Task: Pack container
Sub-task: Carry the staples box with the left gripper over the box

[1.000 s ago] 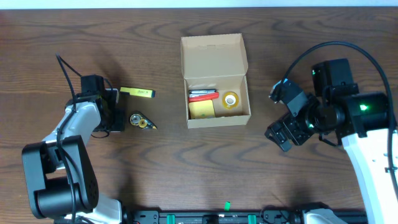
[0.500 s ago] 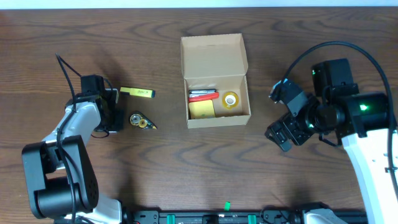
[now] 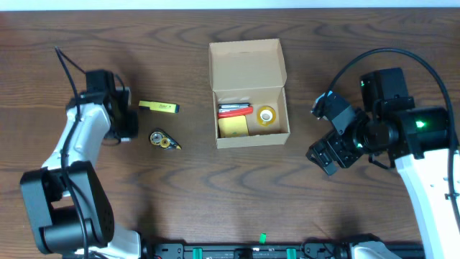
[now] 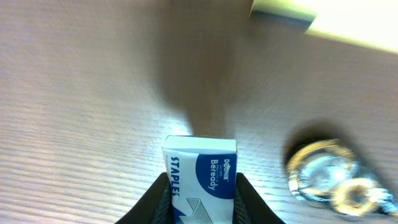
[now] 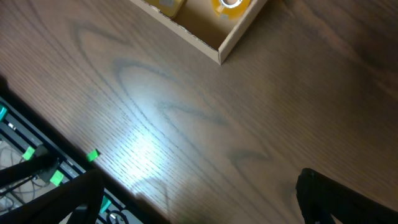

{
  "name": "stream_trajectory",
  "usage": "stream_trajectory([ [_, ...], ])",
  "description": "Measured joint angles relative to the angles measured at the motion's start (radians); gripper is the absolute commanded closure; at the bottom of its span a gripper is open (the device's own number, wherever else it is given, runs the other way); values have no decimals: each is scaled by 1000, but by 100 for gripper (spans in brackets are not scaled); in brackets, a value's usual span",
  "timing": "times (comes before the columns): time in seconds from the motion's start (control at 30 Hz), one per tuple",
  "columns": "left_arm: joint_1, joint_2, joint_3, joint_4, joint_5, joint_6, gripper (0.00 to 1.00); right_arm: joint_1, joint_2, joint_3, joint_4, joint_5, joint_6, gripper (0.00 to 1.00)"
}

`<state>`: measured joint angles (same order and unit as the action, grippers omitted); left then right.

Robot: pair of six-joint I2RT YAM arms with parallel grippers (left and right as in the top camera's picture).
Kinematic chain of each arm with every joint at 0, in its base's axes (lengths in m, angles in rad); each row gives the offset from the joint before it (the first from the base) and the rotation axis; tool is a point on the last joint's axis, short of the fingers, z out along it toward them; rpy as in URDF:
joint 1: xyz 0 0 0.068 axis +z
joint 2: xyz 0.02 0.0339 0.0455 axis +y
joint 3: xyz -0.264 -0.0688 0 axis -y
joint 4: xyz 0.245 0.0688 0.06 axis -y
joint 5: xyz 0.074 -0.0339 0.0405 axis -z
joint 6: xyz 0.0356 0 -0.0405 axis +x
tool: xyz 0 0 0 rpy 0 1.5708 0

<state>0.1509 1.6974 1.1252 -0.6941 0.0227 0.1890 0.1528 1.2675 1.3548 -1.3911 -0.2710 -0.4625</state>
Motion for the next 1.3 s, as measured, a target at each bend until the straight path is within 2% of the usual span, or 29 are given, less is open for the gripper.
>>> stream_trajectory([
  [0.1, -62, -18, 97, -66, 0, 14, 81, 0, 0, 0, 0, 1, 0, 1],
  [0.23, -222, -22, 191, -75, 1, 42, 83, 0, 0, 0, 0, 1, 0, 1],
  [0.47, -527, -22, 225, 61, 23, 92, 87, 0, 0, 0, 0, 1, 0, 1],
  [0.63, -638, -22, 226, 134, 52, 108, 89, 0, 0, 0, 0, 1, 0, 1],
  [0.93, -703, 3, 226, 224, 140, 138, 90, 0, 0, 0, 0, 1, 0, 1],
  [1.3, -766, 73, 226, 223, 181, 251, 89, 0, 0, 0, 0, 1, 0, 1],
])
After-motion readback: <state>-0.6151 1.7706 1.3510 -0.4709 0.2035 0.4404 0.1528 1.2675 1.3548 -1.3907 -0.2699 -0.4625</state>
